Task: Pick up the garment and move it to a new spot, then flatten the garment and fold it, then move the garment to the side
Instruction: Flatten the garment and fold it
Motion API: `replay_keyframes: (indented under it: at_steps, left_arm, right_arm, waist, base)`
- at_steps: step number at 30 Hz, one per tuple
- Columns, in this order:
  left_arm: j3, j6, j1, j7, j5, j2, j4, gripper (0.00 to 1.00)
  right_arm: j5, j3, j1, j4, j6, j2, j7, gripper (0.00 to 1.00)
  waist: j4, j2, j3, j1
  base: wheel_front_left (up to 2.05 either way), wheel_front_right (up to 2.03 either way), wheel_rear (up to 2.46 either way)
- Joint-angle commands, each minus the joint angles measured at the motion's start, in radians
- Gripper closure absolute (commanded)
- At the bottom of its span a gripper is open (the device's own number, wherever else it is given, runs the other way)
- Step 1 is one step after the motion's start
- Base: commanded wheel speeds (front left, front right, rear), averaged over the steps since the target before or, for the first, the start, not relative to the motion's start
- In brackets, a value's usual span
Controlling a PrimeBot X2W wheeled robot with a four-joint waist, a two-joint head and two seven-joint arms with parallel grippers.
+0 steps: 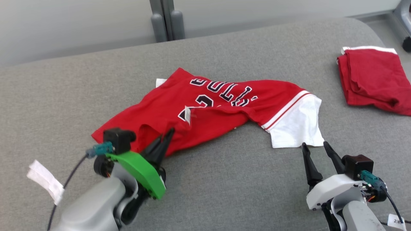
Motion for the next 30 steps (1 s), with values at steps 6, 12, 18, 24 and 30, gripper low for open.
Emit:
replay_keyframes:
  at_steps: [6,12,18,24,30]
  left_arm:
    - [0.005,-0.003,0.187,-0.002,0.025,-0.037,-0.001,0.00]
    - [0.118,-0.003,0.278,-0.002,0.055,-0.067,0.026,0.00]
    - [0.224,-0.003,0.306,-0.001,0.118,-0.106,0.038,0.00]
    - [0.268,-0.003,0.267,-0.001,0.170,-0.121,0.092,0.00]
    - [0.398,-0.003,0.237,-0.001,0.204,-0.152,0.207,0.00]
  right_arm:
    - [0.007,-0.019,0.048,0.013,-0.002,-0.004,0.000,0.00]
    - [0.011,-0.030,0.057,0.014,-0.002,-0.004,0.000,0.00]
    - [0.015,-0.017,0.042,0.015,-0.002,-0.004,0.000,0.00]
    - [0.002,-0.006,0.022,0.012,-0.002,-0.004,0.000,0.00]
    - [-0.007,0.000,0.000,-0.002,-0.002,-0.004,0.000,0.00]
  waist:
    - [0.107,0.0000,-0.140,0.0000]
    - [0.135,0.0000,-0.150,0.0000]
    - [0.135,0.0000,-0.143,0.0000]
    - [0.105,0.0000,-0.111,0.0000]
    - [0.068,0.0000,-0.045,0.0000]
  base:
    - [0.00,0.00,0.00]
    - [0.00,0.00,0.00]
    - [0.00,0.00,0.00]
    - [0.00,0.00,0.00]
    - [0.00,0.00,0.00]
